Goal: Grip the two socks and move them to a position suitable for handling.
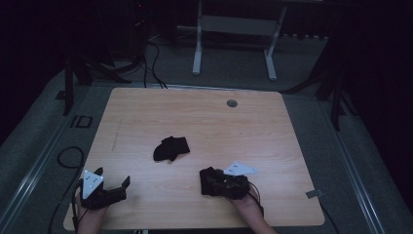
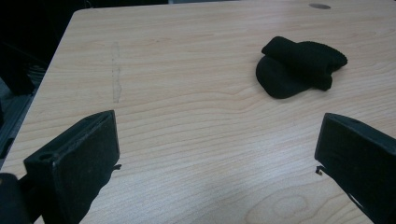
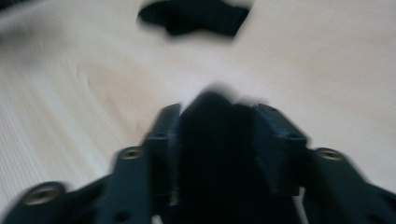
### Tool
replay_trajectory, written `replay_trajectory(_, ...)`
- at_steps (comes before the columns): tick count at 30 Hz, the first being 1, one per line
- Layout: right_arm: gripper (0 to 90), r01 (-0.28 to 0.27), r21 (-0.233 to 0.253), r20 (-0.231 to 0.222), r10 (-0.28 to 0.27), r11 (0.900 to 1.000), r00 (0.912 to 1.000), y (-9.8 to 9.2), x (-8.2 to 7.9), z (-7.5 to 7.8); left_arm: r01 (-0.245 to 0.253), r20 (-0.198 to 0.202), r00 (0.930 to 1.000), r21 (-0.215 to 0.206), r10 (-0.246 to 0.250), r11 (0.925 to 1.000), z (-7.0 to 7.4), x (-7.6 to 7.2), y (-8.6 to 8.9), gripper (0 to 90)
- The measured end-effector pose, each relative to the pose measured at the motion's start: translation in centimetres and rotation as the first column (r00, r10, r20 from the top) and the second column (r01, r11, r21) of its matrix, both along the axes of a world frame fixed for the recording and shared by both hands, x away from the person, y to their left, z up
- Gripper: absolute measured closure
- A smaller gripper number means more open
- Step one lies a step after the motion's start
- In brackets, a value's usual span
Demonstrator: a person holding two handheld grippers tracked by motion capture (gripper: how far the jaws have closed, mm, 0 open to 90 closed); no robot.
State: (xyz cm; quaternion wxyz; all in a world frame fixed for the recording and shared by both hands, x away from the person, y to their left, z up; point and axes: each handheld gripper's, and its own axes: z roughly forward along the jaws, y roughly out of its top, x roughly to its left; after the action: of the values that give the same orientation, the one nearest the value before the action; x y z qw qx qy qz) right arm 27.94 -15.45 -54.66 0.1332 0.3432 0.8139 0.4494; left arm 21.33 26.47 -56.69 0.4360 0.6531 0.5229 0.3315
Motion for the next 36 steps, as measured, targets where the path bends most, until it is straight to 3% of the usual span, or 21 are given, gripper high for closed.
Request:
replay_trajectory(3, 45.0, 0.049, 0.023, 0.071, -0.05, 0.999, 0.9962, -1.9, 0.5, 2.8, 0.003, -0.001, 1.0, 0.003, -0.003, 1.0, 0.0, 0.0, -0.2, 0.1)
replay_trajectory(6, 41.6, 0.014, 0.005, 0.047, -0.015, 1.0, 0.9988, -2.1, 0.8, 3.2, 0.011, -0.003, 0.9999, 0.005, -0.011, 0.9999, 0.0, 0.0, -0.4, 0.1)
replay_trajectory(8, 39.2, -0.031, -0.053, -0.004, 0.031, 0.998, 0.9995, -1.3, 1.1, 1.8, 0.02, -0.006, 0.9998, 0.017, -0.02, 0.9997, 0.1, 0.0, -0.8, 0.1)
replay_trajectory(10, 37.2, -0.051, -0.078, -0.033, 0.049, 0.996, 0.9983, -0.7, 1.1, 0.6, 0.039, -0.005, 0.9992, 0.014, -0.039, 0.9991, 0.2, 0.0, -1.1, 0.1)
replay_trajectory(14, 36.5, -0.078, -0.144, -0.057, 0.071, 0.986, 0.9959, 0.1, 1.2, -1.2, 0.088, -0.01, 0.9961, 0.002, -0.088, 0.9961, 0.2, -0.1, -2.0, 0.1)
replay_trajectory(16, 42.9, -0.082, -0.167, -0.049, 0.074, 0.983, 0.996, 0.3, 1.1, -1.4, 0.109, -0.011, 0.994, 0.018, -0.109, 0.9939, 0.3, -0.1, -2.7, 0.1)
replay_trajectory(19, 62.8, -0.094, -0.228, -0.03, 0.09, 0.969, 0.9955, 0.7, 1.0, -1.3, 0.153, -0.012, 0.9882, 0.005, -0.152, 0.9883, 0.3, -0.1, -3.9, 0.1)
replay_trajectory(20, 69.2, -0.096, -0.23, -0.031, 0.091, 0.968, 0.9953, 0.8, 0.9, -1.3, 0.168, -0.015, 0.9857, -0.012, -0.168, 0.9857, 0.3, -0.1, -4.5, 0.1)
replay_trajectory(23, 75.6, -0.098, -0.241, -0.032, 0.093, 0.966, 0.9951, 1.1, 0.9, -1.2, 0.197, -0.024, 0.9798, -0.063, -0.199, 0.9784, 0.4, 0.1, -5.6, 0.1)
replay_trajectory(26, 81.9, -0.089, -0.214, -0.03, 0.085, 0.973, 0.9959, 1.1, 1.1, -0.7, 0.234, -0.033, 0.9711, -0.069, -0.236, 0.9699, 0.6, 0.2, -6.9, 0.4)
replay_trajectory(28, 82.9, -0.075, -0.173, -0.022, 0.072, 0.982, 0.9972, 0.8, 1.0, 0.0, 0.271, -0.041, 0.9608, -0.068, -0.274, 0.9601, 0.9, 0.1, -7.8, 3.6)
replay_trajectory(31, 83.0, -0.076, -0.103, 0.0, 0.076, 0.992, 0.9971, 0.3, 0.6, 1.9, 0.34, -0.031, 0.9395, -0.047, -0.341, 0.9394, 1.8, -0.2, -9.6, 4.0)
replay_trajectory(34, 83.0, -0.088, -0.026, 0.02, 0.088, 0.996, 0.9959, 0.0, 0.4, 4.2, 0.422, -0.043, 0.9026, -0.103, -0.428, 0.9005, 2.5, -0.2, -11.7, 8.0)
replay_trajectory(35, 83.0, -0.096, -0.01, 0.027, 0.096, 0.995, 0.995, -0.1, 0.3, 5.0, 0.452, -0.049, 0.8856, -0.134, -0.462, 0.8817, 2.8, -0.1, -12.6, 11.4)
replay_trajectory(36, 83.0, -0.101, 0.019, 0.043, 0.1, 0.995, 0.994, -0.2, 0.0, 5.9, 0.472, -0.054, 0.8738, -0.144, -0.483, 0.8697, 2.9, -0.1, -13.2, 12.4)
